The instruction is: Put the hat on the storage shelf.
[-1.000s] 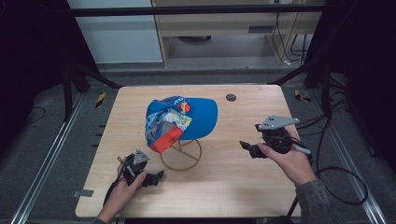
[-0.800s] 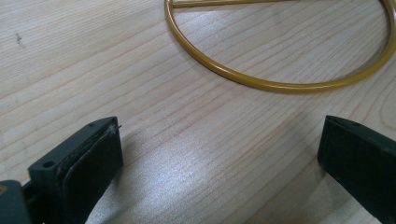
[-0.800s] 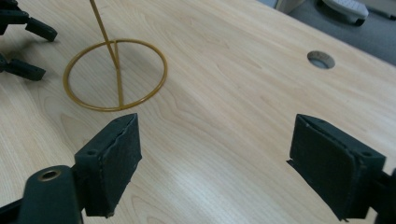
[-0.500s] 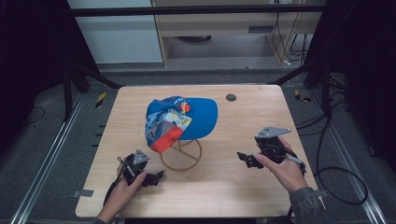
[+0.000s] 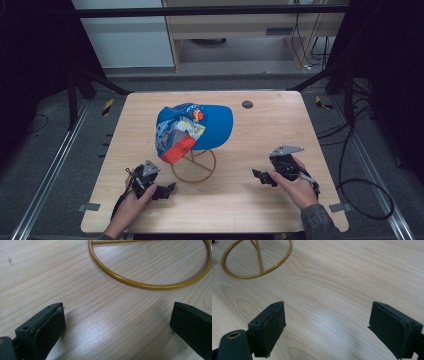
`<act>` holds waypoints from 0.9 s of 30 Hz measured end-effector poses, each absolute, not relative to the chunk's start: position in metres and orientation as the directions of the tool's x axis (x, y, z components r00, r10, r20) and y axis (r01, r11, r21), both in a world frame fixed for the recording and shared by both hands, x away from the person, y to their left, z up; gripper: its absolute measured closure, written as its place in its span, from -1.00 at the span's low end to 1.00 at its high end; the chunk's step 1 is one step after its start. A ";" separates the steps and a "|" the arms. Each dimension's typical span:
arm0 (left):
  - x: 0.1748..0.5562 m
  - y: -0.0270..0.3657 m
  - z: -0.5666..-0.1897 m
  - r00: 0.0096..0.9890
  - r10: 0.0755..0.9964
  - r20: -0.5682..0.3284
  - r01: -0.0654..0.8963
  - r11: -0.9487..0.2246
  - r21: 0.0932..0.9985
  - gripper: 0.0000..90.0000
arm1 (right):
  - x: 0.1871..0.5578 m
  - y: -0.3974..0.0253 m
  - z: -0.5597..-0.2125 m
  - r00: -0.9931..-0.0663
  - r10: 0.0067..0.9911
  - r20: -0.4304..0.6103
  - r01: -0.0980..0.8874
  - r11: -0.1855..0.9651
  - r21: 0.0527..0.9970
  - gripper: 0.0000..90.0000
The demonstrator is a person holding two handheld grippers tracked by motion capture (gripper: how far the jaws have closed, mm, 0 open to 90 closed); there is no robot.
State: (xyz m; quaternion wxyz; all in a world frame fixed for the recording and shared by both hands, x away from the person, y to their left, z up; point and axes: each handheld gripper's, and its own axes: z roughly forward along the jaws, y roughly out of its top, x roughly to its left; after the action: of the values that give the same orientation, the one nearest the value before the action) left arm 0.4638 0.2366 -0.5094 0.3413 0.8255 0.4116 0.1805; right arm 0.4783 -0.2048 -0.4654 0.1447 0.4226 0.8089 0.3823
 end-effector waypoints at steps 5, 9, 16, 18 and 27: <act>0.464 0.237 -0.509 0.596 0.803 0.017 0.556 -0.428 0.712 -1.00 | 0.481 -0.201 -0.475 -0.585 0.802 0.116 0.601 0.333 0.727 -0.81; 0.464 0.237 -0.509 0.596 0.803 0.017 0.556 -0.428 0.712 -1.00 | 0.483 -0.199 -0.481 -0.568 0.817 0.105 0.598 0.322 0.734 -0.83; 0.464 0.237 -0.509 0.596 0.803 0.017 0.556 -0.428 0.712 -1.00 | 0.487 -0.196 -0.487 -0.540 0.837 0.095 0.602 0.304 0.739 -0.83; 0.464 0.237 -0.509 0.596 0.803 0.017 0.556 -0.428 0.712 -1.00 | 0.487 -0.195 -0.489 -0.533 0.841 0.088 0.596 0.299 0.745 -0.83; 0.464 0.237 -0.509 0.596 0.803 0.017 0.556 -0.428 0.712 -1.00 | 0.489 -0.190 -0.497 -0.516 0.851 0.098 0.601 0.278 0.750 -0.84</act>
State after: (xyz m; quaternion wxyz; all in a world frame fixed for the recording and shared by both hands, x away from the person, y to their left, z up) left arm 0.4638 0.2366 -0.5094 0.3413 0.8256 0.4115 0.1805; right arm 0.4885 -0.1896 -0.4966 0.1640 0.4640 0.7823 0.3819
